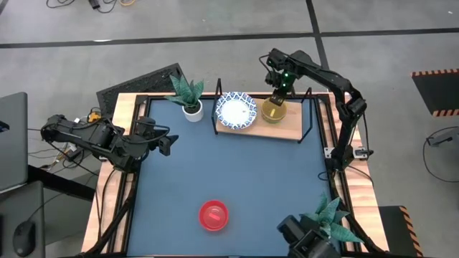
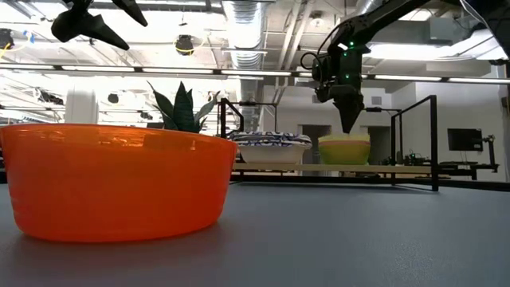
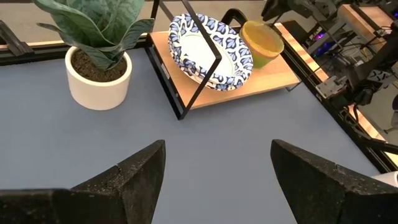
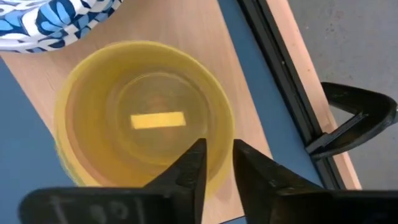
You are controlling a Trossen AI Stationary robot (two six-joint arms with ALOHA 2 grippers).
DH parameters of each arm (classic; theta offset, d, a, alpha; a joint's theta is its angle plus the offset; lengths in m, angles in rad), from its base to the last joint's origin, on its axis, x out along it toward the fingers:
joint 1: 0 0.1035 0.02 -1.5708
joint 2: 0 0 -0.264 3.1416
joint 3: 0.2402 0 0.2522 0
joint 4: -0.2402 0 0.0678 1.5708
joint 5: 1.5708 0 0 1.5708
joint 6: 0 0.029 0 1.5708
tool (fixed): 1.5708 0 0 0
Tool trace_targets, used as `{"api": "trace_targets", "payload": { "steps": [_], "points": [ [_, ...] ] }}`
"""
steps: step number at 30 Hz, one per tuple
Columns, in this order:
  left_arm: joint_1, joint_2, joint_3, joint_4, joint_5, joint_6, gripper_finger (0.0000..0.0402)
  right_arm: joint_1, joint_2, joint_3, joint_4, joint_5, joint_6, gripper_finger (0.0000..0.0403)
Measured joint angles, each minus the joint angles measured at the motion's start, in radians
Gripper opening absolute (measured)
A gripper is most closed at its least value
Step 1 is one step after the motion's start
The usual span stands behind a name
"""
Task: Place and stack bowls onto a shelf
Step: Stack the red bowl on top of the yellow bowl on the shelf
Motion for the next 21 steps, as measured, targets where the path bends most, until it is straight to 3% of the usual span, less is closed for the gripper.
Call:
{"api": "trace_targets", "payload": {
  "steps": [6, 11, 14, 21],
  "points": [
    [0.0, 0.0, 0.0, 0.0, 0.003, 0.007, 0.0274, -0.006, -0.027, 0.0, 0.0, -0.024, 0.055, 0.0147],
    [0.0, 0.0, 0.0, 0.0, 0.005, 0.019, 0.0274, 0.04, -0.128, 0.0, 0.01, -0.25, 0.196, 0.0164],
    [0.0, 0.0, 0.0, 0.0, 0.005, 0.022, 0.0274, 0.16, -0.189, 0.0, 0.042, -0.298, 0.278, 0.0164],
    [0.0, 0.0, 0.0, 0.0, 0.011, 0.023, 0.0274, 0.587, -0.212, 0.001, 0.208, -0.178, 0.445, 0.0161]
  ]
}}
